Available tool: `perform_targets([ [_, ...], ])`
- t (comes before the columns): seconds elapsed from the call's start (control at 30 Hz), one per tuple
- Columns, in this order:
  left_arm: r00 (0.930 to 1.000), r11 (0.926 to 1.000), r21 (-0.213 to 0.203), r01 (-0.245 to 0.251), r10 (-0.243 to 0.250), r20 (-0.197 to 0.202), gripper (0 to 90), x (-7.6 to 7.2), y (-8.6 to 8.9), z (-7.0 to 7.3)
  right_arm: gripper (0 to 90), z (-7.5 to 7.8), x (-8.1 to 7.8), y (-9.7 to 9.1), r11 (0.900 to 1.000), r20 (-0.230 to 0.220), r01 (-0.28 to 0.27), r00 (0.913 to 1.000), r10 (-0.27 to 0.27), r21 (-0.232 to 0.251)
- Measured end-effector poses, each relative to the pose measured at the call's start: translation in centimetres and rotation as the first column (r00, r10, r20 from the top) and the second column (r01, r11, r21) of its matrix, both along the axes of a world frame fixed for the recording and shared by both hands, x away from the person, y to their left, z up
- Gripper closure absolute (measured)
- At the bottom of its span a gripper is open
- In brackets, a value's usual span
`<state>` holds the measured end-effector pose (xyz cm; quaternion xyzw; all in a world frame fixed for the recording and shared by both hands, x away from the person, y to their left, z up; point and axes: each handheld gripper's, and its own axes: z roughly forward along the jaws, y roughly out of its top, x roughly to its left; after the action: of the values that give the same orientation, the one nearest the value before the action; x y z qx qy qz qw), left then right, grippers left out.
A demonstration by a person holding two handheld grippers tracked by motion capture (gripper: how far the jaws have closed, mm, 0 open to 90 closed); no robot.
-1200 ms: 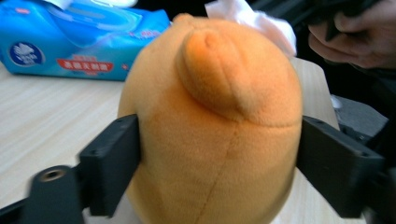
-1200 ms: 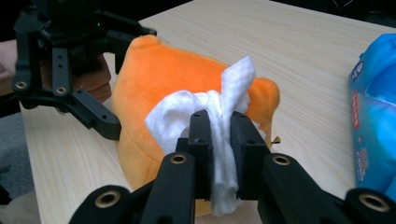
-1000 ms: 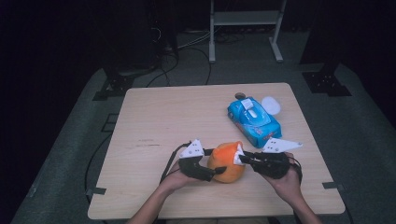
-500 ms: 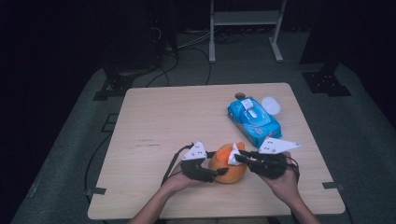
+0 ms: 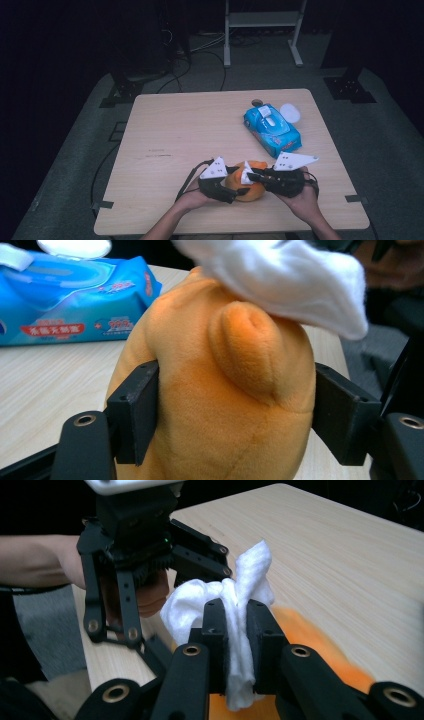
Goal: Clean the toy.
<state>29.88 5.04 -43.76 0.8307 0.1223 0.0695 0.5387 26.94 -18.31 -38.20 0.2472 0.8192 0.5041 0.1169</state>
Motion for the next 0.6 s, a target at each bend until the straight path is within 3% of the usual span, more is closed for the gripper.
perform_targets([
  [0.07,1.0000,1.0000,-0.002,-0.003,0.003,-0.001,28.7,0.0,0.0,0.0,79.2,0.2,0.0,0.1,0.9997,0.021,0.005,0.9998,-0.004,-0.024],
  [0.2,1.0000,1.0000,-0.007,0.006,-0.006,0.005,28.5,-0.2,0.0,-0.2,79.1,-0.2,1.1,-1.9,0.9964,0.001,0.080,0.9968,-0.080,-0.027],
  [0.3,0.9999,0.9999,-0.010,-0.007,0.007,-0.012,21.2,0.0,-0.4,-0.1,79.4,-0.5,1.4,-2.7,0.9959,-0.039,0.090,0.9951,-0.090,-0.012],
  [0.43,0.9994,0.9994,-0.025,-0.025,0.025,-0.026,14.2,0.0,-0.5,-0.4,79.5,-0.1,0.5,-1.3,0.9999,-0.042,0.014,0.9990,-0.014,-0.008],
  [0.5,0.9997,0.9998,-0.011,-0.018,0.018,-0.019,20.0,-0.3,-0.5,-0.3,79.3,0.1,0.2,-0.4,0.9993,-0.041,-0.037,0.9985,0.037,-0.001],
  [0.53,0.9998,0.9999,-0.004,-0.014,0.014,-0.016,21.8,-0.4,-0.5,-0.3,79.2,0.2,0.0,-0.1,0.9991,-0.017,-0.035,0.9992,0.035,-0.024],
  [0.6,1.0000,1.0000,0.002,-0.002,0.002,-0.007,24.8,-0.5,-0.4,-0.3,78.9,0.3,0.2,-0.1,0.9990,-0.013,-0.032,0.9994,0.032,-0.030],
])
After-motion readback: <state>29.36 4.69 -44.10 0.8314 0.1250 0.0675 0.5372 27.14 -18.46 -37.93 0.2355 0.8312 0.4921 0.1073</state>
